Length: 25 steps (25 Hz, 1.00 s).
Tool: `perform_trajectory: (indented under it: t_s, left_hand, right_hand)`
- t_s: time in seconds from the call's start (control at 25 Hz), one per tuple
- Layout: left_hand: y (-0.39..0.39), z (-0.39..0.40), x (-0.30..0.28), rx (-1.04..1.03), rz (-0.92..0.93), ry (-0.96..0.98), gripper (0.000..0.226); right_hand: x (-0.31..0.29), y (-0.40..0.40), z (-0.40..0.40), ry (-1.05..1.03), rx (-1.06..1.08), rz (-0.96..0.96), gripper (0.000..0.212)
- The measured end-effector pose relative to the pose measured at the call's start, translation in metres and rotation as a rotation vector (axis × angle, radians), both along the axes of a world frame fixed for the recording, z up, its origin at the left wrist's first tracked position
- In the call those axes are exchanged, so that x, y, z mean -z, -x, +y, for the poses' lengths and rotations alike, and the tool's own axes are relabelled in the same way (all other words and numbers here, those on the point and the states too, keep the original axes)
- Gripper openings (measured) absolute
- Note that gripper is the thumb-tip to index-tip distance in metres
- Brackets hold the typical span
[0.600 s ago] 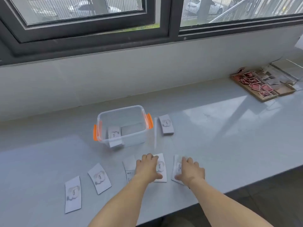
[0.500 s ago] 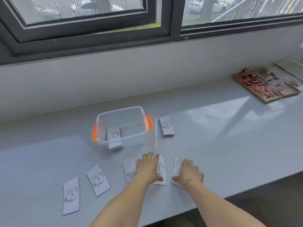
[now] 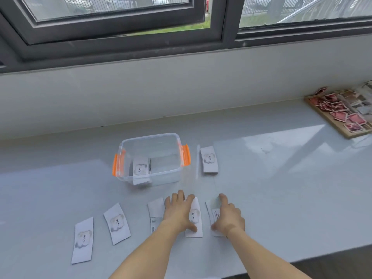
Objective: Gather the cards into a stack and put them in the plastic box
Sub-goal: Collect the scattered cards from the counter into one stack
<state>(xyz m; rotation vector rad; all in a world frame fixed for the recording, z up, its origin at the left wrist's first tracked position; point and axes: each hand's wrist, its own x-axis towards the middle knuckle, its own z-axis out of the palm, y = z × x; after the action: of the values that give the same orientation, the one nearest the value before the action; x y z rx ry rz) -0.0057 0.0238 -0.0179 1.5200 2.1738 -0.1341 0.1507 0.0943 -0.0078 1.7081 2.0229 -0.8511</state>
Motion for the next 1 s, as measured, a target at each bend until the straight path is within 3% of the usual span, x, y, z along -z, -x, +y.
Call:
perform_trajectory:
  t_s: [0.12, 0.24, 0.36, 0.52, 0.64, 0.72, 0.84, 1.0]
  left_hand:
    - [0.010, 0.003, -0.005, -0.133, -0.072, -0.060, 0.061]
    - [0.024, 0.002, -0.009, -0.406, -0.349, -0.180, 0.030]
    - [0.031, 0.001, -0.012, -0.636, -0.539, -0.347, 0.031]
    - [0.019, 0.004, -0.017, -0.796, -0.680, -0.489, 0.026]
    - [0.001, 0.000, -0.020, -0.854, -0.863, -0.446, 0.027]
    - [-0.010, -0.005, -0.016, -0.871, -0.946, -0.429, 0.034]
    - [-0.024, -0.010, -0.006, -0.833, -0.851, -0.316, 0.042]
    - [-0.026, -0.011, 0.009, -0.568, -0.397, -0.142, 0.045]
  right_hand:
    - [0.001, -0.006, 0.014, -0.026, -0.059, 0.195, 0.079]
    - [-0.005, -0.010, 0.030, -0.022, -0.123, 0.298, 0.064]
    - [-0.009, -0.010, 0.038, -0.004, -0.252, 0.308, 0.045]
    - [-0.009, -0.003, 0.037, 0.042, -0.317, 0.357, 0.058]
    - [-0.005, 0.001, 0.030, -0.030, -0.357, 0.380, 0.070]
    - [0.000, 0.002, 0.026, -0.071, -0.402, 0.376, 0.064]
    - [0.005, 0.005, 0.022, -0.144, -0.489, 0.309, 0.041]
    - [0.006, 0.008, 0.016, -0.313, -0.586, 0.236, 0.030]
